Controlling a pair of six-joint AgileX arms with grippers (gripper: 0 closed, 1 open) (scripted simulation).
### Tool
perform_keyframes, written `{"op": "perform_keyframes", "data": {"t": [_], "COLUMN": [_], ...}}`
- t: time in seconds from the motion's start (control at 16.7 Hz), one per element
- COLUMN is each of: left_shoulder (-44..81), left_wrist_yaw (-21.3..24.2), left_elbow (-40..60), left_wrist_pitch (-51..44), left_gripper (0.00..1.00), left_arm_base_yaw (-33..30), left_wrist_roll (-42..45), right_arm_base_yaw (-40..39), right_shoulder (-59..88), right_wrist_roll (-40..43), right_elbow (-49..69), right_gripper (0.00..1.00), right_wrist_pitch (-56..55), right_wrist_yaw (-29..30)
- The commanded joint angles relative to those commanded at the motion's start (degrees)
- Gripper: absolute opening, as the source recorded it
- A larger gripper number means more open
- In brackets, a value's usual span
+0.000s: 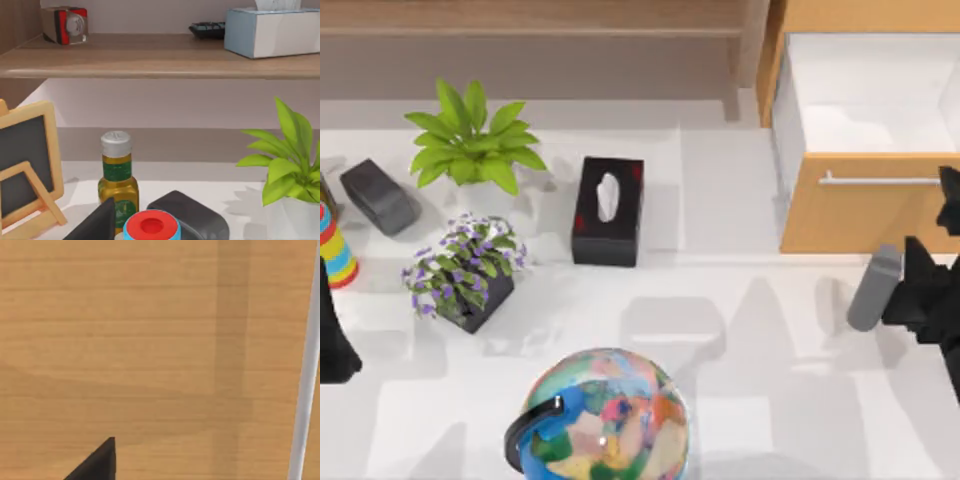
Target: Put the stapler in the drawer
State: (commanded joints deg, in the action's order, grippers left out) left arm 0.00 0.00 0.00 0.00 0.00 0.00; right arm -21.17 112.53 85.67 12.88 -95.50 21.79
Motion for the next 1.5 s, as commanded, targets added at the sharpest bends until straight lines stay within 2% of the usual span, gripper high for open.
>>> {"op": "perform_keyframes", "data": {"t": [0.3,0.66,1.2,1.5], "left_shoulder": [0.0,0.0,0.0,0.0], "left_wrist_yaw": [0.0,0.0,0.0,0.0], "left_elbow": [0.0,0.0,0.0,0.0], "left_wrist_pitch": [0.0,0.0,0.0,0.0], "left_gripper": [1.0,1.0,1.0,1.0], "left_arm_base_yaw": [0.0,0.0,0.0,0.0], "left_wrist_roll": [0.0,0.0,0.0,0.0], "right_arm_base_yaw": [-1.88,0.82,15.93,25.81], "right_shoulder": [-11.53,-27.69,-43.05,-42.93], "right_wrist_roll": [-10.26,-27.47,-53.09,-63.12], "right_elbow": [3.69,12.15,26.39,29.54], "right_gripper": [1.0,1.0,1.0,1.0], "right_wrist_pitch": [18.38,54.33,119.99,146.13], "right_wrist_yaw": [-0.43,-2.45,-11.41,-17.94]}}
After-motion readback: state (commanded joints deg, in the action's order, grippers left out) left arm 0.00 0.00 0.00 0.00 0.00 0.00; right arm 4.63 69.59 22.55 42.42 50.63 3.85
